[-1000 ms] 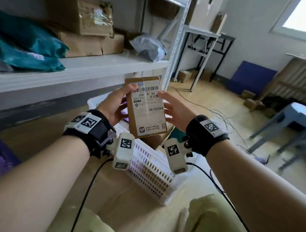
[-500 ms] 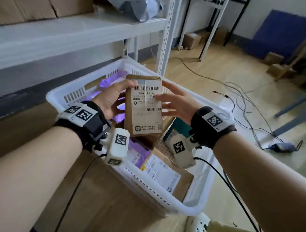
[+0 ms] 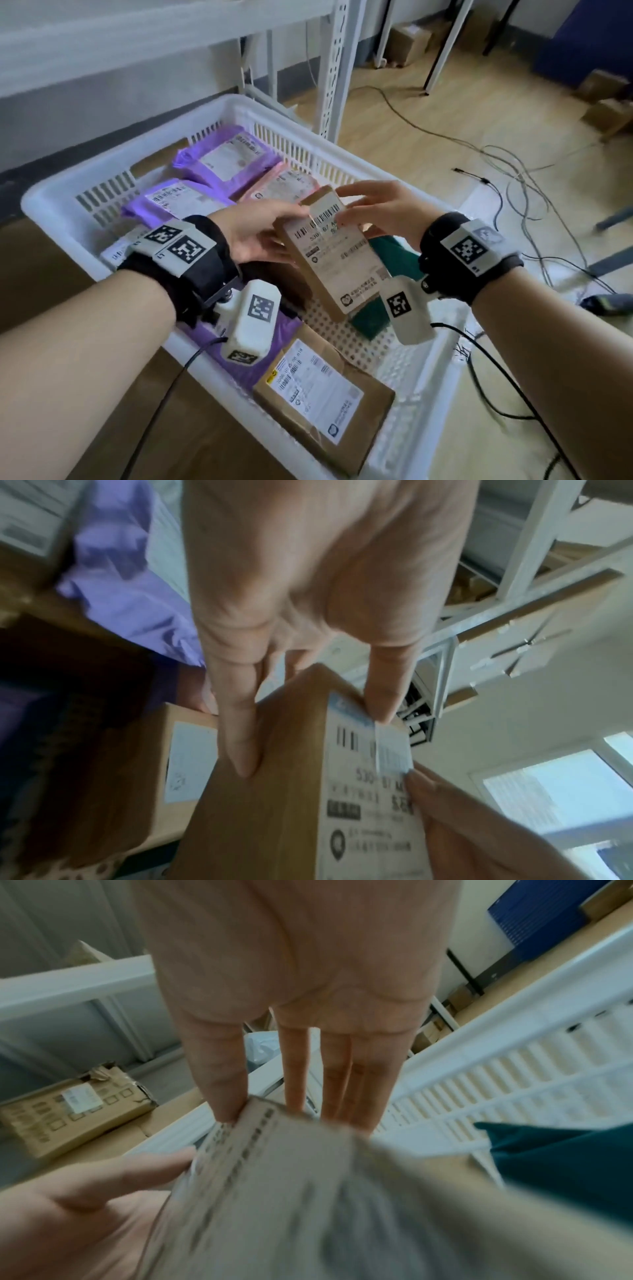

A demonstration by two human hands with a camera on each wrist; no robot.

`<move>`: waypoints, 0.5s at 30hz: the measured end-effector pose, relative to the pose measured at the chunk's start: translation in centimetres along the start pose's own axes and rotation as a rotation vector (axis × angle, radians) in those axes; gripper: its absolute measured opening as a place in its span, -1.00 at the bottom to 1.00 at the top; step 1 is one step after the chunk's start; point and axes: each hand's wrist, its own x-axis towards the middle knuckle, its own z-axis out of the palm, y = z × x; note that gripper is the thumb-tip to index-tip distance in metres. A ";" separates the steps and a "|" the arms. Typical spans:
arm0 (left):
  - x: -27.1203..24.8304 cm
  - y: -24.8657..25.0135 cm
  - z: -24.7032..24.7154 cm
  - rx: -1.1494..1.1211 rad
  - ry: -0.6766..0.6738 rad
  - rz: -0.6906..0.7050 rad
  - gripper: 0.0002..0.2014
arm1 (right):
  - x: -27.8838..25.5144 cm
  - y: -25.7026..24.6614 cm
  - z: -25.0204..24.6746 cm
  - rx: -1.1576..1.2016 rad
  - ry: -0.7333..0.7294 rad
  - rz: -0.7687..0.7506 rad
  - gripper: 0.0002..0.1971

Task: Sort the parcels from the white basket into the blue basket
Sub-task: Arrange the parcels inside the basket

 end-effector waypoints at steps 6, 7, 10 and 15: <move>2.7 -2.8 4.6 0.146 -0.128 -0.157 -0.86 | -0.8 3.9 -1.1 -0.174 -0.015 0.155 -0.73; 3.3 -3.7 5.3 0.158 -0.137 -0.194 -0.83 | -0.6 4.7 -0.8 -0.216 -0.029 0.180 -0.76; 5.1 -5.9 6.7 0.243 -0.107 -0.262 -0.71 | 0.7 6.8 0.4 -0.340 -0.054 0.230 -0.76; 7.3 -8.1 7.6 0.480 -0.062 -0.361 -0.78 | 3.1 9.8 2.5 -0.512 -0.089 0.258 -0.71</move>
